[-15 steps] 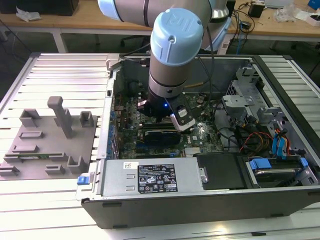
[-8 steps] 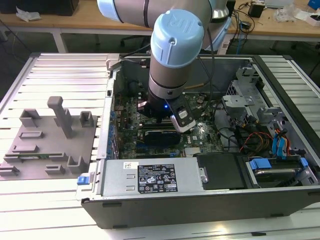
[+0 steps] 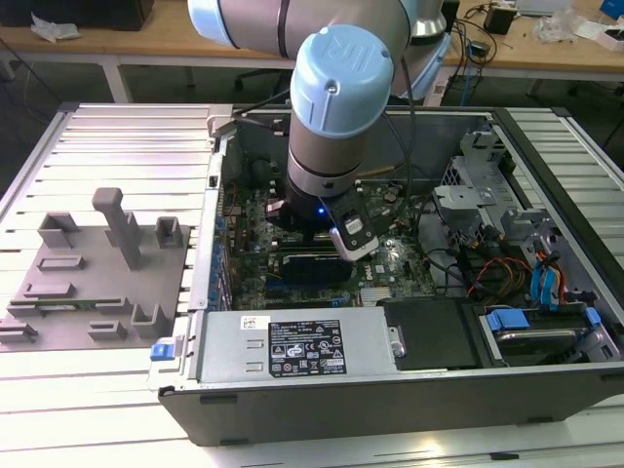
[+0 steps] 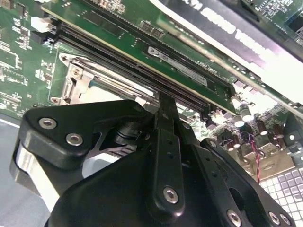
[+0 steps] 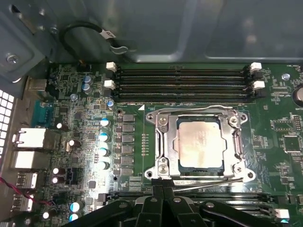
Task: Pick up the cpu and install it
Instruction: 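Install the second cpu locking lever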
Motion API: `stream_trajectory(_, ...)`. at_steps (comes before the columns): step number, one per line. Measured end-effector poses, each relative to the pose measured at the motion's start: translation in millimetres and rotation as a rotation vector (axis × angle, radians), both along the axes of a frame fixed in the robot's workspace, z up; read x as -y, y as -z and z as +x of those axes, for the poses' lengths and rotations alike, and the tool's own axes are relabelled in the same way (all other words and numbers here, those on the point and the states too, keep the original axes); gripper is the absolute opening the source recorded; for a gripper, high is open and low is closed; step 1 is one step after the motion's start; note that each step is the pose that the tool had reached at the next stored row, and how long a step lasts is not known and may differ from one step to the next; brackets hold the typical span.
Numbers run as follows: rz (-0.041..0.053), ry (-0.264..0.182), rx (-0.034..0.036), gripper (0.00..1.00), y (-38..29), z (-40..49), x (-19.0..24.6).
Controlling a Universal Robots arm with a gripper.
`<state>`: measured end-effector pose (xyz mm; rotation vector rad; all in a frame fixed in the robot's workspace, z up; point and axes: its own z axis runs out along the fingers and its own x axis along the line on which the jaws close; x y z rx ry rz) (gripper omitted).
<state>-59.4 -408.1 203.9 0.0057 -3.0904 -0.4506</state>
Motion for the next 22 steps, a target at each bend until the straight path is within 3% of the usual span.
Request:
stream_trajectory(11, 0.0352, 0.000, 0.0011, 0.11, 5.1, -3.7, -2.1)
stream_trajectory(18, 0.0354, 0.000, 0.0008, 0.11, 7.2, -3.8, -2.2)
stream_trajectory(22, 0.0405, 0.001, 0.0015, 0.11, 8.3, -3.7, -3.4)
